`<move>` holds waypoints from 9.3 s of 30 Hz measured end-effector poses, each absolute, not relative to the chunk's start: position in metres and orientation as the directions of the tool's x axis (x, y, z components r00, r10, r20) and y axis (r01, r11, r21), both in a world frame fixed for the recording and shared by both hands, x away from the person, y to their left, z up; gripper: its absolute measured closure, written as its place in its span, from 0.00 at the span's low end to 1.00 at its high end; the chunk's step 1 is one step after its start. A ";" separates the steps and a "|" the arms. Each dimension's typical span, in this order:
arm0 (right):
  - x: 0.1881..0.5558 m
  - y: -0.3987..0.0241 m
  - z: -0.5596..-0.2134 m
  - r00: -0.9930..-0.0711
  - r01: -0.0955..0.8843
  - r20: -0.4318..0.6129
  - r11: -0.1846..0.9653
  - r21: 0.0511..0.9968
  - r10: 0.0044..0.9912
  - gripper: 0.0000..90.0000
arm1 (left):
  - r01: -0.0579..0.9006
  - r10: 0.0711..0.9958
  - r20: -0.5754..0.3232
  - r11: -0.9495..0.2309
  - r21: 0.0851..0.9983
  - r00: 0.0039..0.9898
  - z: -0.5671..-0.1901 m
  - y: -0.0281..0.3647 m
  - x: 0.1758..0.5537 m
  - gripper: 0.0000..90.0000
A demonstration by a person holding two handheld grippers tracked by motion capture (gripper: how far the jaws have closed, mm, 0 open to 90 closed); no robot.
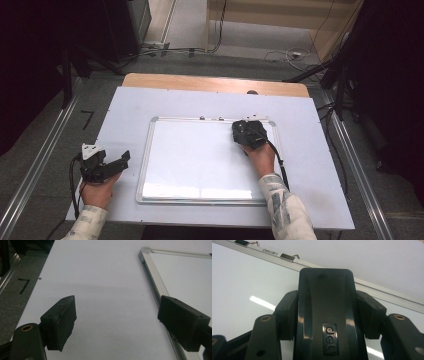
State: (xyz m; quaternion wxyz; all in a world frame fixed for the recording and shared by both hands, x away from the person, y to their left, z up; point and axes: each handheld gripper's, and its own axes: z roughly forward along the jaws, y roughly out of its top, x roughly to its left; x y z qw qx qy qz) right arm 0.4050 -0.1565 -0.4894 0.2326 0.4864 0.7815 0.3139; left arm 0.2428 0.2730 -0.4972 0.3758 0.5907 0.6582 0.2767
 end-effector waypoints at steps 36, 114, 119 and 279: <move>0.402 -0.160 -0.488 -0.402 0.620 -0.058 0.319 0.717 0.914 0.43 | 0.566 0.985 -0.171 0.152 0.810 -0.020 -0.497 0.273 0.244 0.18; 0.395 -0.219 -0.460 -0.141 0.631 -0.025 0.109 0.768 0.990 0.43 | 0.568 0.985 -0.170 0.154 0.809 -0.025 -0.497 0.274 0.244 0.18; 0.398 -0.220 -0.464 -0.102 0.644 -0.024 0.085 0.760 0.994 0.43 | 0.567 0.985 -0.172 0.155 0.809 -0.025 -0.497 0.274 0.244 0.18; 0.281 -0.350 -0.453 -0.188 0.546 0.042 0.069 0.835 0.981 0.18 | 0.576 0.988 -0.155 0.136 0.806 -0.016 -0.498 0.270 0.245 0.18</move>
